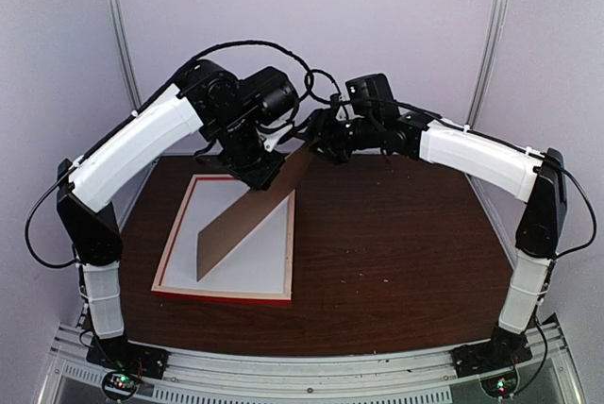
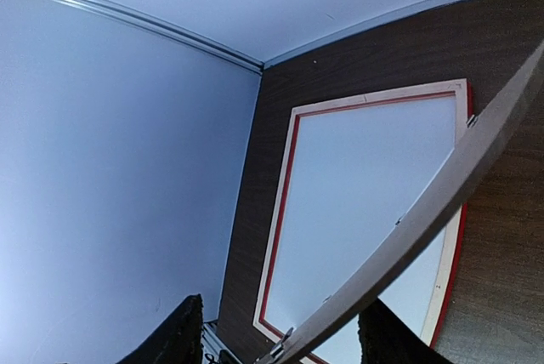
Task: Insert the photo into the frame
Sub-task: Pass from the left arm to the right
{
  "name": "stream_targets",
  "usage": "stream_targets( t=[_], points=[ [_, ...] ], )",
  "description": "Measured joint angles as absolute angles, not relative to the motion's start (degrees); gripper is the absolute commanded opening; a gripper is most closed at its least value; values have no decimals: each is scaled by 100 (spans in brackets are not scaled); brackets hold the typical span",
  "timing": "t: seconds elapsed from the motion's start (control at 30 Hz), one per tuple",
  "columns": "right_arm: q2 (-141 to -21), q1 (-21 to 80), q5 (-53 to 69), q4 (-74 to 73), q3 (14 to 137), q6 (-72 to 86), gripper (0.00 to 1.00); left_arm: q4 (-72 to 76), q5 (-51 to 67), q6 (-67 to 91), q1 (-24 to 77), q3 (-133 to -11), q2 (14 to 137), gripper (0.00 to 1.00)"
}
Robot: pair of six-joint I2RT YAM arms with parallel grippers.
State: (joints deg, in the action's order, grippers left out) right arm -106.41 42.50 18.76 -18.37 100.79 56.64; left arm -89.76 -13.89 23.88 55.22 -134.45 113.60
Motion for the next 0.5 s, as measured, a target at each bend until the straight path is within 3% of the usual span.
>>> stream_targets(
  t=[0.5],
  points=[
    [-10296,4276,1199,-2152,9568,5468,24,-8462,-908,2333,5583,-13061,11356,22]
  ],
)
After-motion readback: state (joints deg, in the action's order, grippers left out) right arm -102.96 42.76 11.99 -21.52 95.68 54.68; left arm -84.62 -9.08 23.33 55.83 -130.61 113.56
